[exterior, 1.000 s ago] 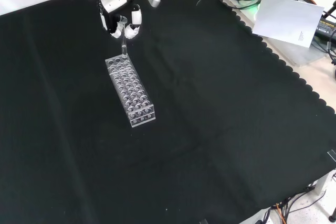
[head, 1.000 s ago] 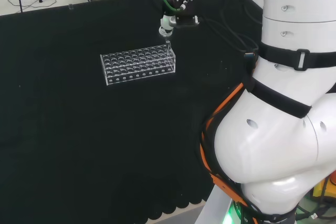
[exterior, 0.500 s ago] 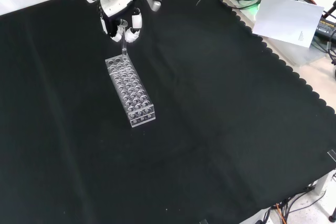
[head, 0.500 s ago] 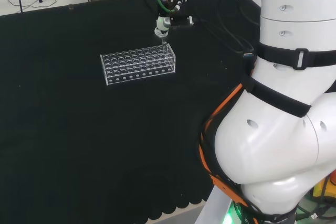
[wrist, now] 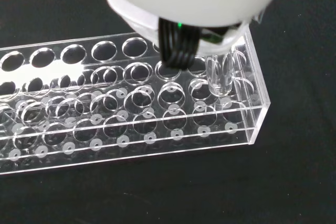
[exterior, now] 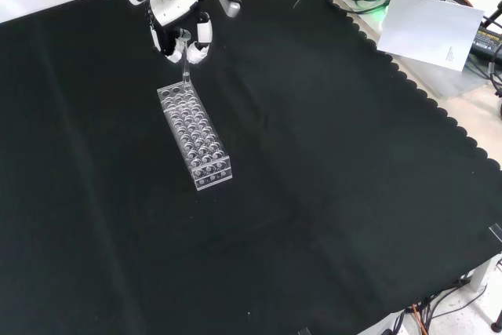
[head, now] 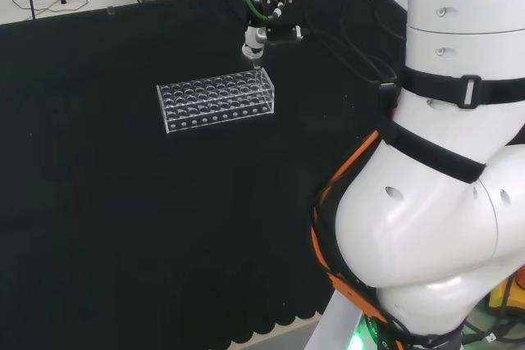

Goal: Put the test tube back in the rack.

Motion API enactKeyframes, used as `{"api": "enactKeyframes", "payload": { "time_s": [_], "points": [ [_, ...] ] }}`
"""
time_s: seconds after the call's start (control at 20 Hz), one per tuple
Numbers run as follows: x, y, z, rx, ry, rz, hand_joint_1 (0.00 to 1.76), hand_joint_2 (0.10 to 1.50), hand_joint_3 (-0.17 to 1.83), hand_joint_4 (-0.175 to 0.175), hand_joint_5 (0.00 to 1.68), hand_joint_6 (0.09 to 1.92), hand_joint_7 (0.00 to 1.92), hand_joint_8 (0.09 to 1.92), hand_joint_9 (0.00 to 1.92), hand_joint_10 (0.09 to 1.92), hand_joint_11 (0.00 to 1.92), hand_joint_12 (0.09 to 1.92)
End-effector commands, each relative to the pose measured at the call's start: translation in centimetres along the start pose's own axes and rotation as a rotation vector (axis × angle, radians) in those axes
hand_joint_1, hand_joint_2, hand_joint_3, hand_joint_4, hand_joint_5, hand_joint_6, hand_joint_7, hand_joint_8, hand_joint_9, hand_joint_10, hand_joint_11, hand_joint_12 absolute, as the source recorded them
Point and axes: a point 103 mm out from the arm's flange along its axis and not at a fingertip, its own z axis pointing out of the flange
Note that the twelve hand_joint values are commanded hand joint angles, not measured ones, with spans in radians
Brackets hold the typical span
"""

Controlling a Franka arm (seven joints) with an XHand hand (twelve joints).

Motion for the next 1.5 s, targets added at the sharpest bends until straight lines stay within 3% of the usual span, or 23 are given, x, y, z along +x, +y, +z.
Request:
{"api": "enactKeyframes", "payload": {
  "time_s": [0.05,0.7,0.9,1.0,1.3,1.5],
  "points": [
    [-0.1,0.0,-0.1,-0.003,-0.006,0.003,1.33,0.51,0.89,-0.175,1.32,0.65,1.37,0.67,1.56,0.81,1.30,1.04],
    [-0.3,0.1,-0.3,-0.008,-0.001,0.004,1.33,0.51,0.89,-0.175,1.32,0.65,1.37,0.67,1.56,0.81,1.30,1.04],
    [-1.8,-0.3,-0.3,-0.011,0.023,-0.001,1.33,0.51,0.89,-0.175,1.32,0.65,1.37,0.67,1.56,0.81,1.30,1.04],
    [-0.7,-0.1,-0.3,-0.003,-0.001,0.006,1.33,0.51,0.89,-0.175,1.32,0.65,1.37,0.67,1.56,0.81,1.30,1.04],
    [-2.0,-0.6,0.1,0.001,0.015,-0.003,1.33,0.51,0.89,-0.175,1.32,0.65,1.37,0.66,1.56,0.81,1.30,1.04],
    [-1.2,-0.4,0.3,0.018,0.005,-0.011,1.33,0.51,0.89,-0.175,1.32,0.65,1.37,0.66,1.56,0.81,1.30,1.04]
  ]
}}
